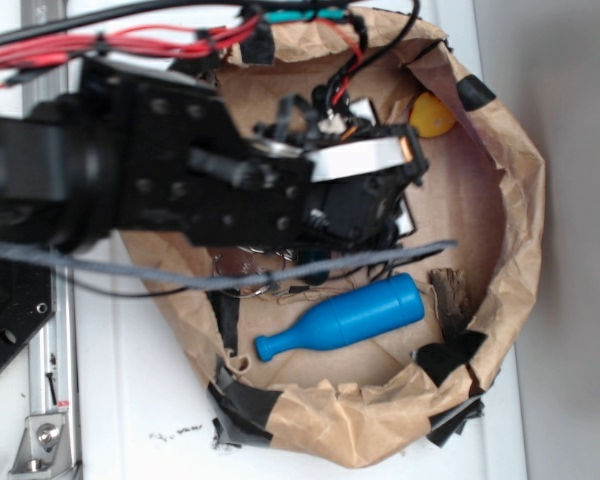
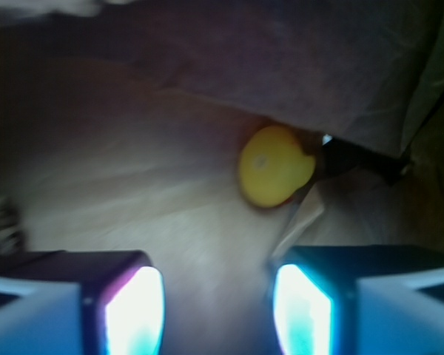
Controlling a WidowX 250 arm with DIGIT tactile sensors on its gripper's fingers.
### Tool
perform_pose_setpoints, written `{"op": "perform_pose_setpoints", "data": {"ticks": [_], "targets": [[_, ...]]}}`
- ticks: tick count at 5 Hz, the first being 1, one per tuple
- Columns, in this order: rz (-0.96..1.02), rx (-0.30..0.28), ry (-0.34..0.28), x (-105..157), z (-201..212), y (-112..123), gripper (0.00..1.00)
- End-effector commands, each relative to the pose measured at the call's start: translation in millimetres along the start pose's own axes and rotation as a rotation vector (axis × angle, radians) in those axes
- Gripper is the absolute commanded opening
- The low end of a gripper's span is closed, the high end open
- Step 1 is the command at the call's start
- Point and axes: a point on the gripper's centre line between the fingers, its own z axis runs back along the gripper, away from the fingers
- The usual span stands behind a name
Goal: Grab the yellow duck.
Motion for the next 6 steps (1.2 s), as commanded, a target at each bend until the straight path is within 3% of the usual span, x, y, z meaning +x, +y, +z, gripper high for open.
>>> {"op": "perform_pose_setpoints", "data": {"ticks": [1, 3, 5, 6], "targets": [[0.057, 0.025, -0.078, 29, -11, 16, 1.0], [0.081, 0.07, -0.115, 36, -18, 29, 1.0], [0.13, 0.006, -0.124, 40, -18, 52, 1.0], [0.127, 0.004, -0.135, 50, -29, 53, 1.0]]}}
